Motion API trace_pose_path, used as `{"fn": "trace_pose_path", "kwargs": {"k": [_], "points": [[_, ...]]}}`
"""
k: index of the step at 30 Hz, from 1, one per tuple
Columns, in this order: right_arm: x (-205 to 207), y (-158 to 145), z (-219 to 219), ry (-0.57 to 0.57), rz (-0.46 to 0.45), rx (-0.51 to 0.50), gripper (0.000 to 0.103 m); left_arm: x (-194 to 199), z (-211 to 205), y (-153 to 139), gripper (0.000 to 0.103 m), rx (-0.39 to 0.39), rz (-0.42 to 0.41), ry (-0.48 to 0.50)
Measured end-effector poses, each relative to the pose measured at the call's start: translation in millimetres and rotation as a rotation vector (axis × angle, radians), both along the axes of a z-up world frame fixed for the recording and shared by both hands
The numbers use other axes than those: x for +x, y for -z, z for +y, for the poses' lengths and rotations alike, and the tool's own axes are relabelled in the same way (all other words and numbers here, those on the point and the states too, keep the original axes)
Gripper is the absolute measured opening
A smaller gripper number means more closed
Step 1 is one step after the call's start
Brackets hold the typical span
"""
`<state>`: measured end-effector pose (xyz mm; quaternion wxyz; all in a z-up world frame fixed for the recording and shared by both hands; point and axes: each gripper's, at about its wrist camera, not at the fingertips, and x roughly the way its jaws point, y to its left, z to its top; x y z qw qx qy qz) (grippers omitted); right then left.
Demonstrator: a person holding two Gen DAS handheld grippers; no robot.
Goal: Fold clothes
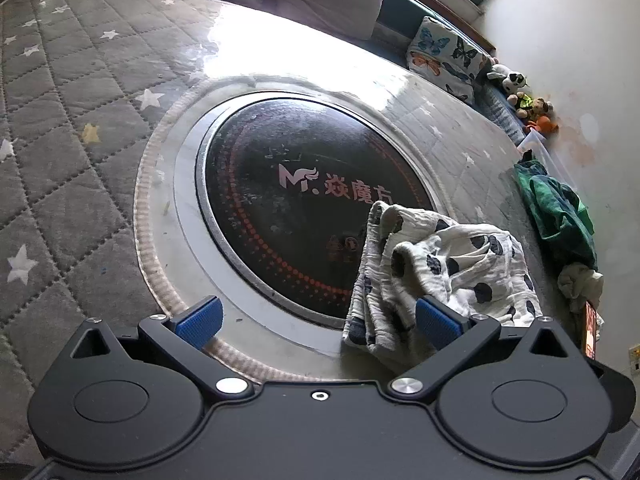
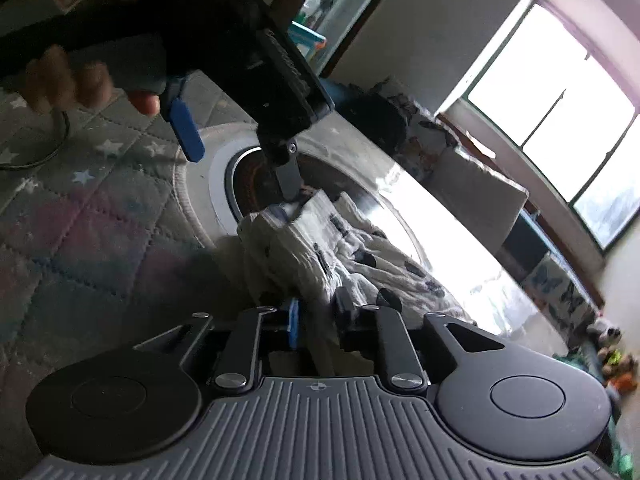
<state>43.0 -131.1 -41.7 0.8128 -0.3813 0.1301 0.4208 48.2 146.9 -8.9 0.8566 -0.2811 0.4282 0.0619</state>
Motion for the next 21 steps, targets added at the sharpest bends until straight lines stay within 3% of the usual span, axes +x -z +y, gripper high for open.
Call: {"fn": "trace_pose_path", "kwargs": {"k": [8, 13, 21], "points": [[-24.0, -10.5, -15.9, 0.015, 0.031, 0.039, 0.02, -5.6, -1.6, -0.6, 0.103, 0.042, 0.001, 0.001], [-27.4, -3.8, -20.1, 0.013, 0.096, 0.009, 0.017, -8.7, -3.0, -3.1, 0.103, 0.059, -0.006, 0.003], [-14.5, 6.7, -7.7, 0.045, 0.068, -0.011, 0.013, -13.6, -0.3, -4.1, 0.103, 0.051, -0.005, -0.003]]}}
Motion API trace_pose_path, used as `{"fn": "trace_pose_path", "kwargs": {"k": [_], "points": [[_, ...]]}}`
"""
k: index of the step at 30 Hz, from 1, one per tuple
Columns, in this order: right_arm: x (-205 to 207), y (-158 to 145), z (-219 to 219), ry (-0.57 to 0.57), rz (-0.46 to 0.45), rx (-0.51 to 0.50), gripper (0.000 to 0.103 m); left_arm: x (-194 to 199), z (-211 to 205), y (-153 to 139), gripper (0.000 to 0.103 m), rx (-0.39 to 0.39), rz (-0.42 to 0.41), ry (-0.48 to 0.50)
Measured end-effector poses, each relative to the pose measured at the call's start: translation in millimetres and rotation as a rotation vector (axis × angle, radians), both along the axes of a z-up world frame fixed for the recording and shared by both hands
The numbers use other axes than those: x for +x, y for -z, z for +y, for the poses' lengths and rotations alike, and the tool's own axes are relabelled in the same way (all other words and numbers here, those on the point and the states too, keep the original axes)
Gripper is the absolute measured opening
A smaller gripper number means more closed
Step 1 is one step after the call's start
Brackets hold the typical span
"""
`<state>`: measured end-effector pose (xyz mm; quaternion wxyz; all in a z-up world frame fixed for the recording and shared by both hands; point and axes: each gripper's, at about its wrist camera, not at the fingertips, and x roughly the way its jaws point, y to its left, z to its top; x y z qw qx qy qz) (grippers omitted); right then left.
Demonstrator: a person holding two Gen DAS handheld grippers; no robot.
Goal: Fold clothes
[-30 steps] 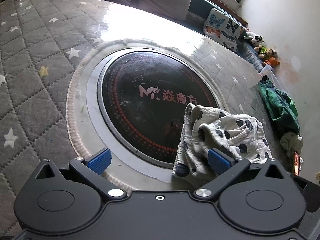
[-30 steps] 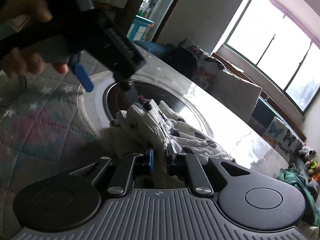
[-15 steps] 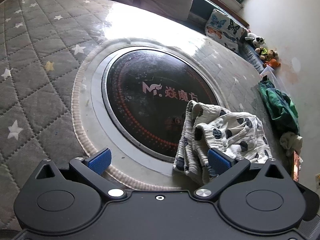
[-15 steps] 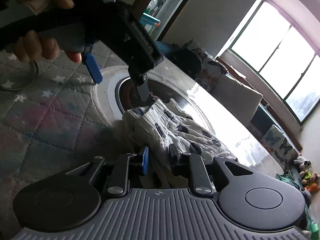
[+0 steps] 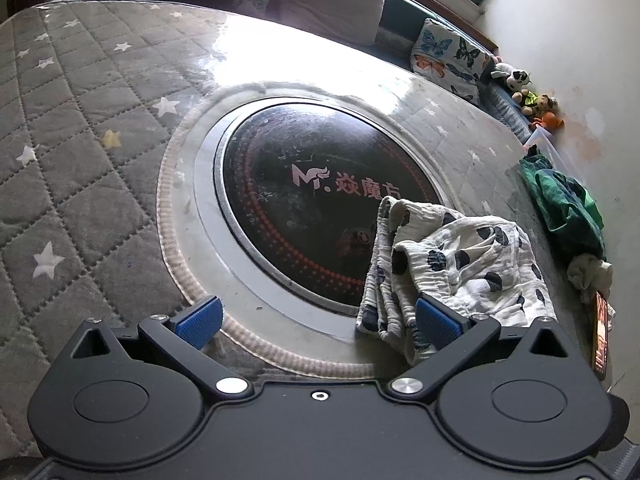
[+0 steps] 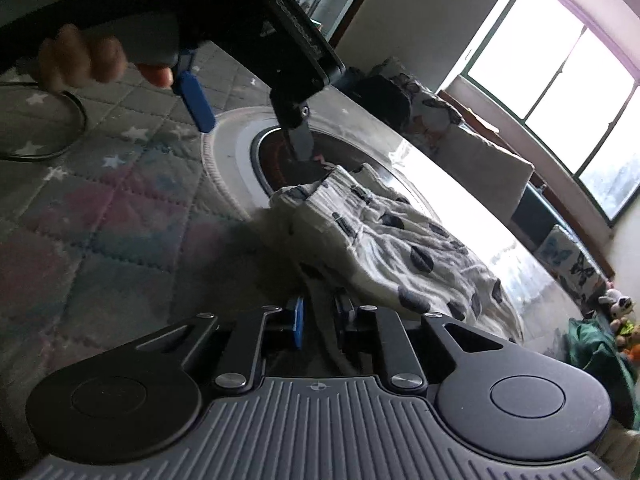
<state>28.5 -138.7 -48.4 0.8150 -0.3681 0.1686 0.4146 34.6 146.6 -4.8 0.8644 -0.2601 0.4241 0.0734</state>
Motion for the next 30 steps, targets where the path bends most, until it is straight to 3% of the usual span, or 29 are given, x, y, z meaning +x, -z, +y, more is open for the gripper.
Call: {"fn": "trace_pose_path", "kwargs": {"k": [7, 14, 17, 21, 24, 30], "points": [[-2.7, -0.9, 4.6, -0.034, -0.059, -0.004, 0.002, -0.4, 0.5, 1.0, 0.103, -0.002, 0.003, 0.005], [2.5, -17.5, 0.1, -0.015, -0.088, 0.048, 0.001, 0.1, -3.0, 2.3, 0.103, -0.018, -0.006, 0.017], [7.4, -23.3, -0.1, -0.013, -0.088, 0.066, 0.001, -4.0, -9.0, -1.4, 0.103, 0.016, -0.041, 0.057], [16.1, -31.6, -2.6, -0.012, -0.055, 0.094, 0.001, -11.6, -23.8, -8.9, 0.103, 0.14, -0.096, 0.146], [18.5, -34.3, -3.2, -0.014, -0.051, 0.098, 0.001, -17.2, -44.3, -13.8, 0.103, 0.313, -0.142, 0.24], [19.5, -35.5, -2.5, -0.018, -0.049, 0.099, 0.001, -20.5, -83.0, -10.8, 0.103, 0.566, -0.207, 0.384]]}}
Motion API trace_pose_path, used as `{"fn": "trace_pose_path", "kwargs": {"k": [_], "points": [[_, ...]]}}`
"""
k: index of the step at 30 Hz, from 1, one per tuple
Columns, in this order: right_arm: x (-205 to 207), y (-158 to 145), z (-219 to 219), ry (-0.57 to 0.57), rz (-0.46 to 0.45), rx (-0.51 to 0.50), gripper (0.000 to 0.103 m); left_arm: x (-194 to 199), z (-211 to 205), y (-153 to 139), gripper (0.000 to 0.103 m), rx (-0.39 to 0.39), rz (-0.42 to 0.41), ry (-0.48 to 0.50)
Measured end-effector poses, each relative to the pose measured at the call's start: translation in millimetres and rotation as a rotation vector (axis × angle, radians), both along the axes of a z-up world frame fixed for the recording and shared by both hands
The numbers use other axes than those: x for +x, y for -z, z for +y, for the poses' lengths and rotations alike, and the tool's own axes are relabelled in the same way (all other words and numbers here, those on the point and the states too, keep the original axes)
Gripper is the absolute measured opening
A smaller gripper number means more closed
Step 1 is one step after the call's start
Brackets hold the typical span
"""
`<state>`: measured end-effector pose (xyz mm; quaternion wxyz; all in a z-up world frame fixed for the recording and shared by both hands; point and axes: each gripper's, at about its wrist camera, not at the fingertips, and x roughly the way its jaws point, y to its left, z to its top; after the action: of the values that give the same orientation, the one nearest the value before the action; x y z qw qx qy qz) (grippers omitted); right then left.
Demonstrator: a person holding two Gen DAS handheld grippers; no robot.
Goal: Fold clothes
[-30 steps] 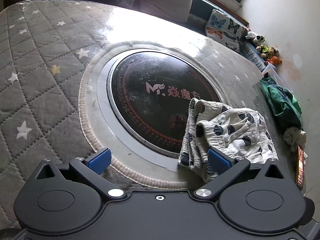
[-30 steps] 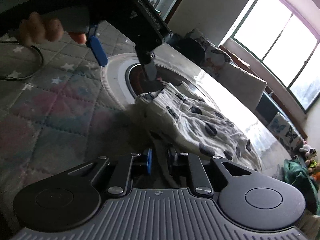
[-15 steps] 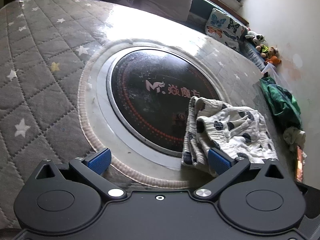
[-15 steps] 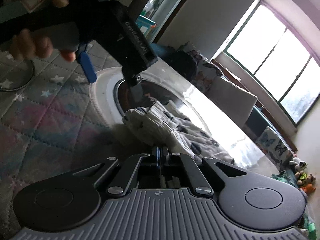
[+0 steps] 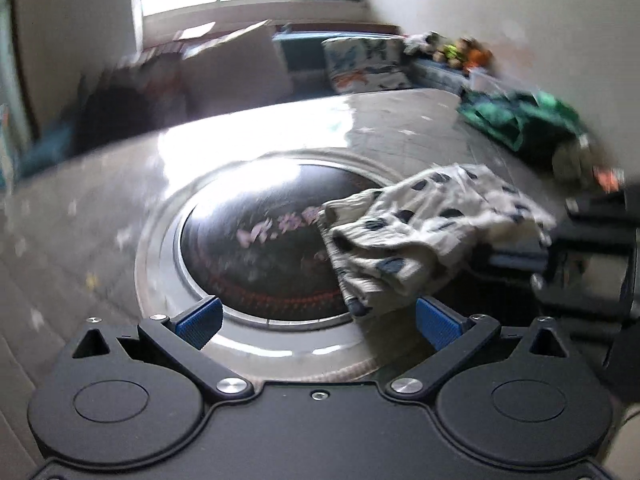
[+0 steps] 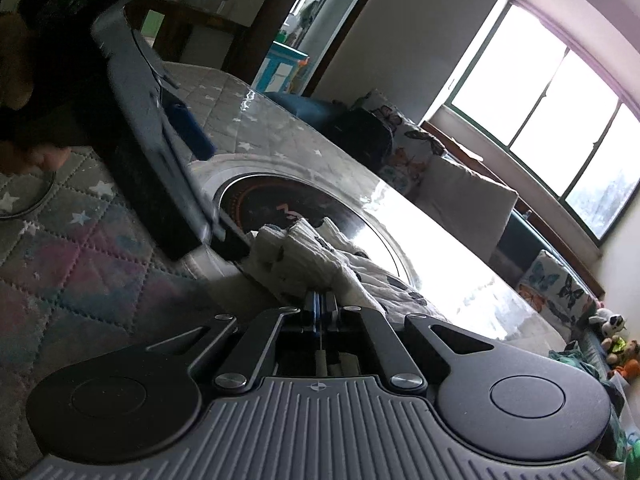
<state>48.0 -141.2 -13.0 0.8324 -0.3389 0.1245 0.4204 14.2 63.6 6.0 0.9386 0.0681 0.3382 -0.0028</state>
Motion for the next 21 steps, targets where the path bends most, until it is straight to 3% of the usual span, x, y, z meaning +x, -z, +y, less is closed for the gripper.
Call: {"fn": "trace_pose_path", "kwargs": {"k": [14, 21], "points": [[0.3, -2.6, 0.8, -0.001, 0.0, -0.003, 0.001, 14.1, -30.9, 20.9, 0.103, 0.278, -0.032, 0.144], [-17.8, 13.0, -8.6, 0.001, 0.0, 0.001, 0.001, 15.8, -45.0, 28.2, 0.103, 0.364, -0.088, 0.22]]}}
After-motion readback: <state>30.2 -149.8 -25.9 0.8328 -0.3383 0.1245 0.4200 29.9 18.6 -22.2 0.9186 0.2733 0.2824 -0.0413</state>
